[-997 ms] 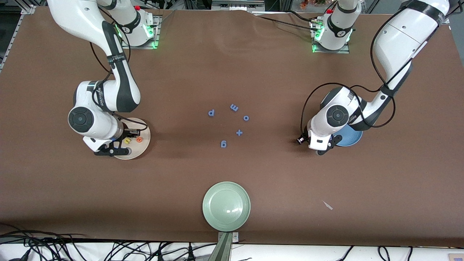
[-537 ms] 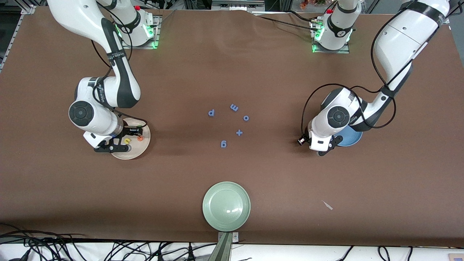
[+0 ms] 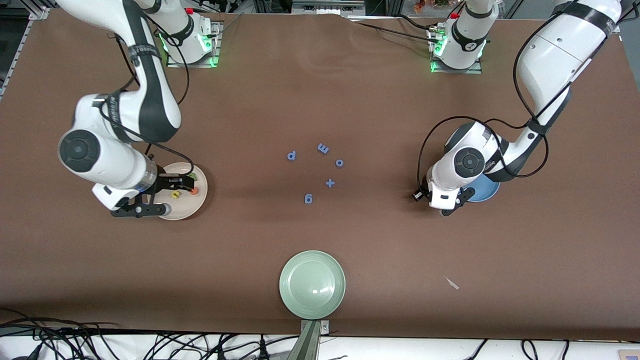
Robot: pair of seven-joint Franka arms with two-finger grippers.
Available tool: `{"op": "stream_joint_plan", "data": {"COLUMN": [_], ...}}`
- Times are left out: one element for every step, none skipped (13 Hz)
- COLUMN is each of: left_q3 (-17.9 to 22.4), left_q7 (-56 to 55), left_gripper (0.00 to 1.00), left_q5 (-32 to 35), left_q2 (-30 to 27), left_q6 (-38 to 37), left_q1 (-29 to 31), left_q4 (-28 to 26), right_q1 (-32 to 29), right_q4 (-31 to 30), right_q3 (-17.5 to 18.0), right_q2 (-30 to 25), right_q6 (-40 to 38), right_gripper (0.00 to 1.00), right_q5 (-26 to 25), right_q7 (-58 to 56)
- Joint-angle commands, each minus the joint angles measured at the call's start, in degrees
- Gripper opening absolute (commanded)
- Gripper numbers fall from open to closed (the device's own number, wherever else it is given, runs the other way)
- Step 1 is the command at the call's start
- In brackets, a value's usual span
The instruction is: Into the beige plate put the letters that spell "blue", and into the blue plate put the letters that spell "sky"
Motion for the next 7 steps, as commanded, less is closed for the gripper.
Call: {"op": "stream_joint_plan", "data": {"left_q3": [0.05,0.05,0.05,0.05,-0.12,-0.21,-0.3], "left_q7": [-0.64,-0.64,-0.64,-0.55,-0.37,-0.46,-0.11], "left_gripper": [0.31,0.27,0.25,0.25,0.25,0.25,0.25], "left_q5": [0.33,0.25,0.33,0.25,0.24,0.16,-0.02], "left_q2": [0.38,0.29,0.29,0.12,-0.15,-0.5,-1.55], "left_q6": [-0.17,-0.26,-0.35,-0.44,-0.7,-0.87,-1.4], "left_q1": [-0.24,-0.32,-0.33,-0.15,0.02,0.03,0.11], "left_q4": [0.37,0.37,0.37,0.37,0.63,0.98,0.98], "right_q1": [0.19,0.19,0.19,0.19,0.28,0.02,-0.16], "right_q4": [3.31,3.75,3.93,4.19,4.11,3.76,3.75], "right_q3": [-2.05,-2.14,-2.23,-2.15,-1.97,-1.62,-1.44], "right_q2": [-2.22,-3.62,-4.77,-6.43,-8.36,-10.91,-12.85], "right_q6": [-7.31,-7.42,-7.76,-9.68,-10.92,-12.32,-14.6], "right_gripper": [1.0,1.0,1.0,1.0,1.0,1.0,1.0], "right_q5": [-0.55,-0.73,-0.73,-0.64,-1.07,-1.95,-3.26], "right_q7": [0.66,0.3,0.3,0.65,0.74,0.74,0.65]}}
